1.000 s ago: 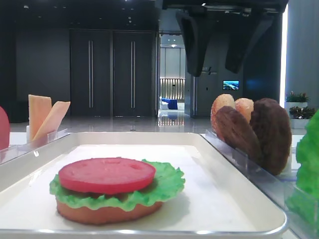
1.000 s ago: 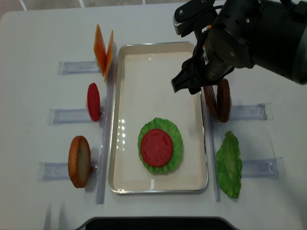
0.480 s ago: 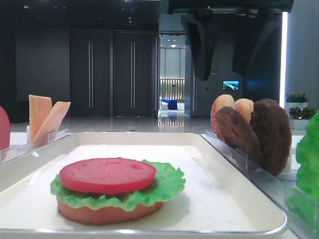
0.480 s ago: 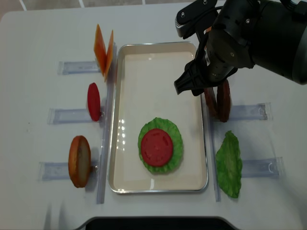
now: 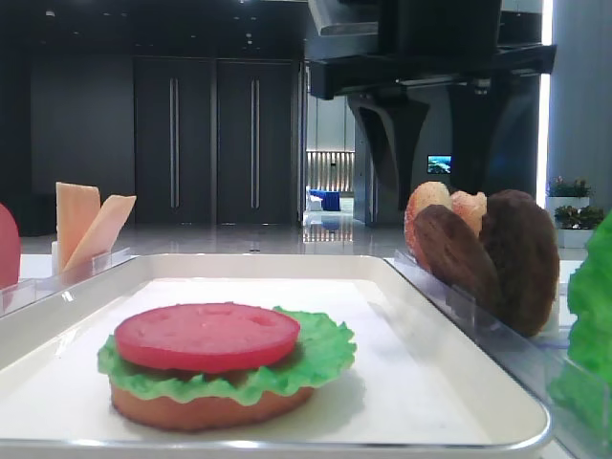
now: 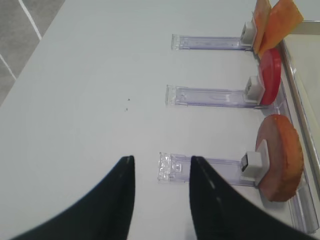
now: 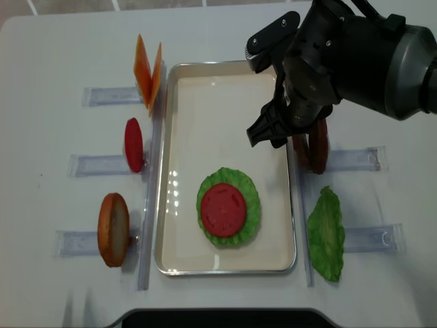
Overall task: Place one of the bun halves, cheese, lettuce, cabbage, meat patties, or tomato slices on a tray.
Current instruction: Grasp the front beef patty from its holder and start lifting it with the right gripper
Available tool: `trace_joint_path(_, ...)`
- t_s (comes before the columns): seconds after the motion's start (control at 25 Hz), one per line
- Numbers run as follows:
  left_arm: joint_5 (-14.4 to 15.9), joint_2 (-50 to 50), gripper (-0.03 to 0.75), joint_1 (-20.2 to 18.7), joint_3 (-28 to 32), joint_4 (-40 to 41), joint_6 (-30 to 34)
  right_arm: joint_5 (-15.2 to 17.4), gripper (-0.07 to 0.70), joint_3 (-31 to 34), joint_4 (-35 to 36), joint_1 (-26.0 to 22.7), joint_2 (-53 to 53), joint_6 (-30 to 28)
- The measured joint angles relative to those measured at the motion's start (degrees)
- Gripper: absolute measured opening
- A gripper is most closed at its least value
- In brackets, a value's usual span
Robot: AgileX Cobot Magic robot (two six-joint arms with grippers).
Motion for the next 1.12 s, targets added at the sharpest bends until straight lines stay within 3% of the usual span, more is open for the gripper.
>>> trace_joint_path(0.28,0.0,0.0,0.282,0.0,0.0,0.0,0.2,-2.3,0.424,0.0,-0.1,-0.6,1.7,-0.1)
trace_joint_path(0.68,0.0,0.0,0.282,0.0,0.0,0.0,0.2,-2.7,0.421,0.0,0.0,-0.9,3.2,-0.5)
trace_joint_path(1.12,0.0,0.0,0.282,0.0,0.0,0.0,0.2,-1.9,0.317,0.0,0.0,-1.0,3.8,-0.6)
